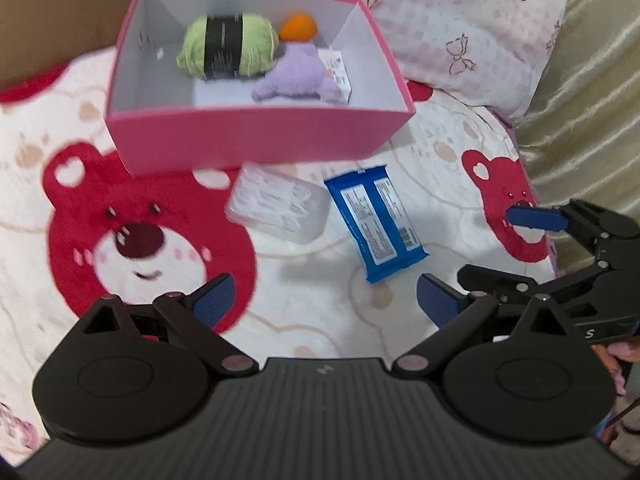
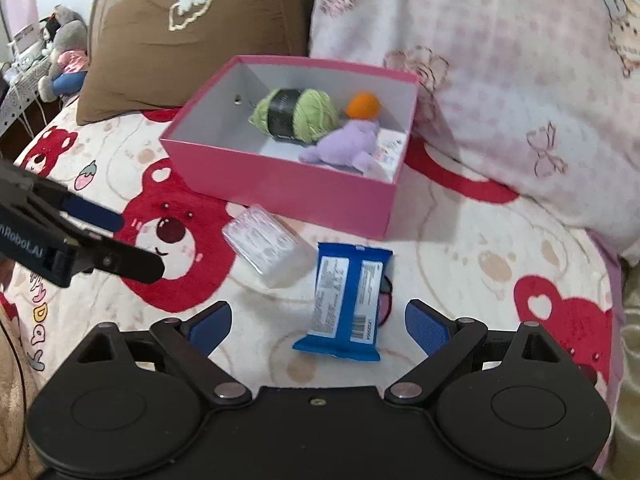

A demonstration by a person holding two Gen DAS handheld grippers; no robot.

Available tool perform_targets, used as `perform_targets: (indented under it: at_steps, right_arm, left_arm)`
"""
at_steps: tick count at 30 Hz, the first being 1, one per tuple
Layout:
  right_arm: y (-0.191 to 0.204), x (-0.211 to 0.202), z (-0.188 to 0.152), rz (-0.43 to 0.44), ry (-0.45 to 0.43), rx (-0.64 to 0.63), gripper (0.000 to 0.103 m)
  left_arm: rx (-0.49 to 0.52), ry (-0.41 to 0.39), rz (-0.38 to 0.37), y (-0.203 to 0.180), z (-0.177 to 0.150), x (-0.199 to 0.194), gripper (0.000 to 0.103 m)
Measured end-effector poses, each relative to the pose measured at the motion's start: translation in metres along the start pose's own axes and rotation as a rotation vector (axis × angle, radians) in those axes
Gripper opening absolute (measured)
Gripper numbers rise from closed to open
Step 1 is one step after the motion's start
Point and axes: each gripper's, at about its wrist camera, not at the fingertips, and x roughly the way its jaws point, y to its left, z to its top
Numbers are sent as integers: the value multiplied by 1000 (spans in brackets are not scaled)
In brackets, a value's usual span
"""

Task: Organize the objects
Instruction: 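Lower the left gripper onto the blue packet and close it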

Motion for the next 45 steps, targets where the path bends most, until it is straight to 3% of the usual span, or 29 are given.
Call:
perform_targets:
  at_steps: [3, 9, 13, 17, 21, 26, 32, 36, 39, 40, 45]
  right_arm:
    - [-10, 11, -10, 29, 2, 24, 96]
    - [-13, 41, -33, 83, 5, 19, 95]
    - [-3, 65, -48, 10, 14, -84, 95]
    - [-3, 82, -57, 18, 28, -94, 95]
    - [0, 88, -61, 5, -11, -118, 95]
    - [3, 100, -62, 26, -83, -164, 95]
    - [-5, 112, -65, -26, -139, -40, 95]
    - [-18, 119, -66, -31, -124, 39, 95]
    - [-23, 121, -69, -3, -123, 75, 87]
    - [-23, 120, -69, 10, -125, 82, 80]
    - [-20, 115, -74, 15, -124, 144, 76]
  left_arm:
    - [-31, 21, -18, 3, -5, 15, 97]
    - [-37, -13, -17, 2, -14, 38, 95]
    - [22, -62, -32, -8, -16, 41, 95]
    - [32, -75, -63, -16, -17, 52, 95]
    - [28, -79, -92, -18, -19, 68, 92]
    - [-63, -70, -165, -13, -19, 90, 87]
    - [-107, -68, -152, -12, -22, 111, 75]
    - [-111, -91, -137, -11, -20, 122, 68]
    - [-103, -99, -121, -13, -20, 129, 63]
    - [-102, -99, -122, -13, -21, 131, 61]
    - [-110, -95, -149, -12, -27, 138, 52]
